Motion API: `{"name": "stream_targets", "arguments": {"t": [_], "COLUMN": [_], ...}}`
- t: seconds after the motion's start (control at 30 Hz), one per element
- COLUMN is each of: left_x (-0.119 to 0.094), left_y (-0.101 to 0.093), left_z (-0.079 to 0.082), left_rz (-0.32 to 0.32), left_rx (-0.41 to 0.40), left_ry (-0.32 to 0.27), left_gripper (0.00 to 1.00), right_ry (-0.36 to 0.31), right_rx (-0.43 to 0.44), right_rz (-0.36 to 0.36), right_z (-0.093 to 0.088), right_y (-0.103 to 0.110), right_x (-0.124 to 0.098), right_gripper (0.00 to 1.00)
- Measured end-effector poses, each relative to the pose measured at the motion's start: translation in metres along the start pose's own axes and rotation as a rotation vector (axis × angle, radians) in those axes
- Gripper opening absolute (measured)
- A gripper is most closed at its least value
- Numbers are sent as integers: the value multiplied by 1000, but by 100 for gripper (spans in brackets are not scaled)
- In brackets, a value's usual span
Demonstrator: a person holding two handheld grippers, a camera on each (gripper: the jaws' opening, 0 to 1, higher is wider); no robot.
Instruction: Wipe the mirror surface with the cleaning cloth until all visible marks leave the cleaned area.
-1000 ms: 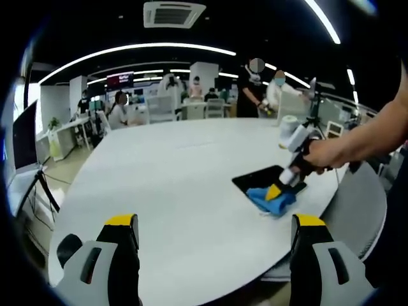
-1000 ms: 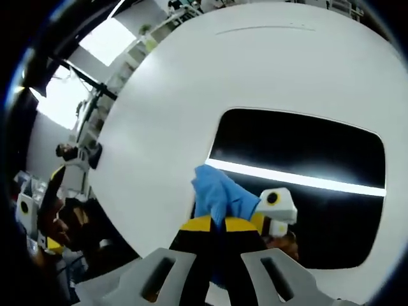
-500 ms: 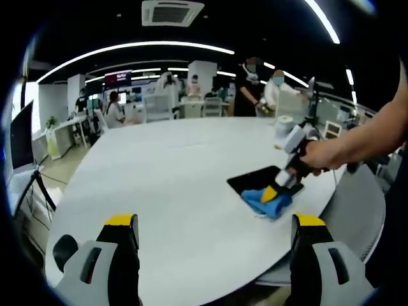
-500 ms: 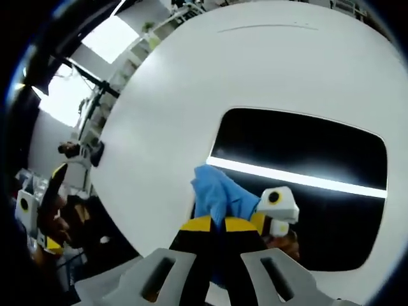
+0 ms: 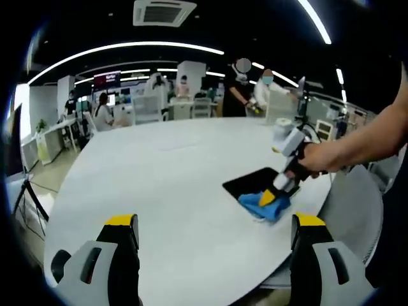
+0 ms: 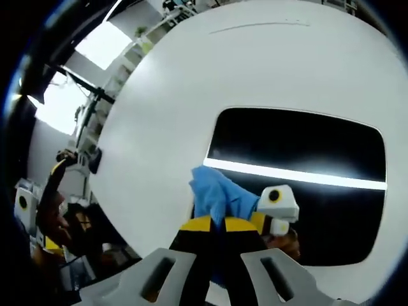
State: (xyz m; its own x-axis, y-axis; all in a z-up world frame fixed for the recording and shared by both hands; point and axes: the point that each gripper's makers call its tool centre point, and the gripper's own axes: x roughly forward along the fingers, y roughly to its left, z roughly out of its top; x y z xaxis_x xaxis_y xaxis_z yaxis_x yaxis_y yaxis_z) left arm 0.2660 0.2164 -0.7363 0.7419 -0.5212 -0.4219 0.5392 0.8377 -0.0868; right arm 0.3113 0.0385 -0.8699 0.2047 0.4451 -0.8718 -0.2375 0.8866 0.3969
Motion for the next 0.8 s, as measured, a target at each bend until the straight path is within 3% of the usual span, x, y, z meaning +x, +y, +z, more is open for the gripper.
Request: {"name": "stream_targets", "arguments": {"t": [0.3,0.8], "left_x": [-3,3], "left_y": [8,18], "left_z": [-8,-8], "left_rz": [2,3], "left_rx": [3,-11], "left_ry": [8,6], "left_gripper": [100,100], "right_ry": [3,22], "right_rx": [5,32], "right_rz": [-20,-13], "right_z": [1,6], "right_y": [0,0], "right_x": [1,1], "right_gripper": [0,0]}}
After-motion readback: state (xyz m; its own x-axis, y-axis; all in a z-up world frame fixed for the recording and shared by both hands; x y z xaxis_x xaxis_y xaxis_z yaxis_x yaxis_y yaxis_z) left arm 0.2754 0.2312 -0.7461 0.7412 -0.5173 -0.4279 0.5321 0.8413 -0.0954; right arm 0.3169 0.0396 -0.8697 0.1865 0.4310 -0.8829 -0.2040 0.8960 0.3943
